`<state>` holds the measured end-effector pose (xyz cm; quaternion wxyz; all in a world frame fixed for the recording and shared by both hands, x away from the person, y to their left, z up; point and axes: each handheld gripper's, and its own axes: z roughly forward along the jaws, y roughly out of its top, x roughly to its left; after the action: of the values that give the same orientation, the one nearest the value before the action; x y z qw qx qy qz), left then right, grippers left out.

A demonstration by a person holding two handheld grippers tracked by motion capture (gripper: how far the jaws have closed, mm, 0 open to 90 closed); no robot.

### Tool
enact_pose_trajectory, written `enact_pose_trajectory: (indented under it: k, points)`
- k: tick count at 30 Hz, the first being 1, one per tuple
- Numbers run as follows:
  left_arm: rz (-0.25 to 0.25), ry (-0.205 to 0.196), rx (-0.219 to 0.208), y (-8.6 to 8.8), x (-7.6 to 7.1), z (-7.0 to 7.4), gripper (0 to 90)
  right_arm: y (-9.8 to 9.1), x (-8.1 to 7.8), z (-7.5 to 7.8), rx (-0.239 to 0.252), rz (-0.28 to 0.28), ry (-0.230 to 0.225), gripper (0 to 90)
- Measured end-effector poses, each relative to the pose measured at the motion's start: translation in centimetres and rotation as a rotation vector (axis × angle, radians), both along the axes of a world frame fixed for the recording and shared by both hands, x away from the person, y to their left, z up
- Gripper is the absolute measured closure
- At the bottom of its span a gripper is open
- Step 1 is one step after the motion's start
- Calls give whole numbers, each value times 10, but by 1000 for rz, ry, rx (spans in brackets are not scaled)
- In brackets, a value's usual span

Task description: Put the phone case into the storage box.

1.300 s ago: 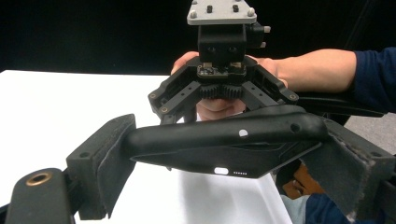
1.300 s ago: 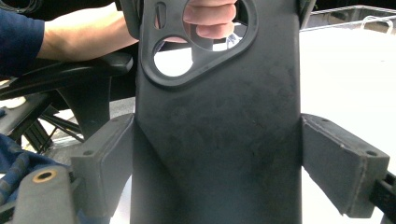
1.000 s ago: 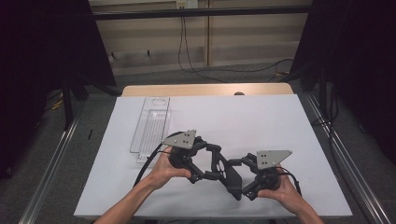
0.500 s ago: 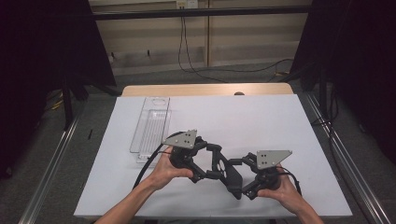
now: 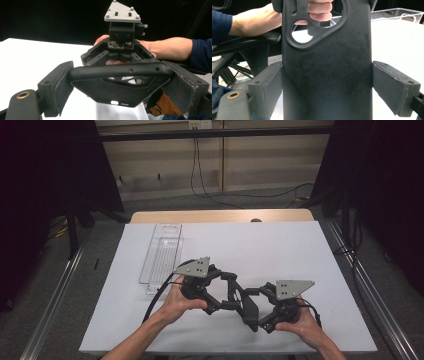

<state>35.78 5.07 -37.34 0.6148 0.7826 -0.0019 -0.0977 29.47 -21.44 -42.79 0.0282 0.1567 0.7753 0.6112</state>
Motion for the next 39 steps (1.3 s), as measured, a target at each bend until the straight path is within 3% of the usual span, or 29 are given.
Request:
enact_pose_trajectory:
  k: [8,18,23,27,30,39]
  points:
    - [35,8,4,3,3,2,145,-1,1,0,15,-25,25,85]
    - [117,23,13,14,9,8,145,-6,1,1,26,-94,29,10]
    - [164,25,20,19,12,10,145,-12,0,3,9,-192,-1,0]
    - [190,32,24,23,13,12,145,-16,-7,1,15,-331,-83,0]
    - [206,30,25,25,15,12,145,-19,-6,1,20,-350,-49,0]
    - [254,28,32,31,16,15,145,-23,-6,1,4,-422,-47,0]
